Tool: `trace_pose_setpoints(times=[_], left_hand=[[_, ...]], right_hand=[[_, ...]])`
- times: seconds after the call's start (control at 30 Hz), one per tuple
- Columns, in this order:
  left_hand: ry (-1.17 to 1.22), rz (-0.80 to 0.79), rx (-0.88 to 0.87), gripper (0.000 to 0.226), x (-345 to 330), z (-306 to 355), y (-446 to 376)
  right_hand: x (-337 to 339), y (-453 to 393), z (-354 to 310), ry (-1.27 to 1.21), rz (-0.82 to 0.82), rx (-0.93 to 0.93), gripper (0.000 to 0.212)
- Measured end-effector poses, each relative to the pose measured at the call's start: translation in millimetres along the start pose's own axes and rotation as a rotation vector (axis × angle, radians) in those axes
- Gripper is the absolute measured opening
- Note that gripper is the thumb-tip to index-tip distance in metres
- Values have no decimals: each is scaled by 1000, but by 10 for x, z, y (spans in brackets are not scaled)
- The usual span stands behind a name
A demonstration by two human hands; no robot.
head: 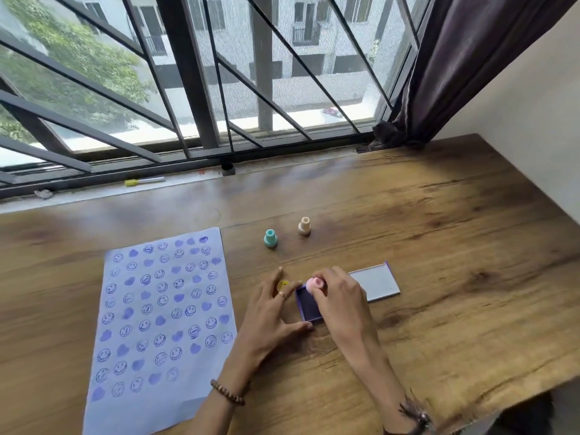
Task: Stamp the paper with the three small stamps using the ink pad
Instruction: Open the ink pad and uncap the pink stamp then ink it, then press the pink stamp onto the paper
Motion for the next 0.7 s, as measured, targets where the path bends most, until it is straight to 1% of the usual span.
trace_pose_setpoints(times=[0.17,0.37,0.5,0.57,0.63,0.7], left_hand=[[33,18,-19,72,4,17,5],[41,-6,3,73,13,34,24],[50,-74,15,86,64,62,63],[88,-54,-16,86,182,37,135],[44,-4,-65,82,360,-59,240],[-44,41,-94,77,580,-250,366]], right_hand=[[-242,29,16,11,-142,-24,22],[-320,12,42,70,-163,-37,20],[-331,18,48,63,-149,-71,19],[-315,37,65,9,-123,-110,17],[-270,95,78,-83,-21,-165,13],[-254,207,56,-278,98,-277,6]])
Point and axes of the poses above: each hand's wrist, its own y-axis away from the middle knuckle, its own x-axis out of the back of the hand, z = x × y, the point moved 6 cm from there along -y, towards the middle knuckle, and after that the axes turned 13 degrees about x, right-handed, at the moved point
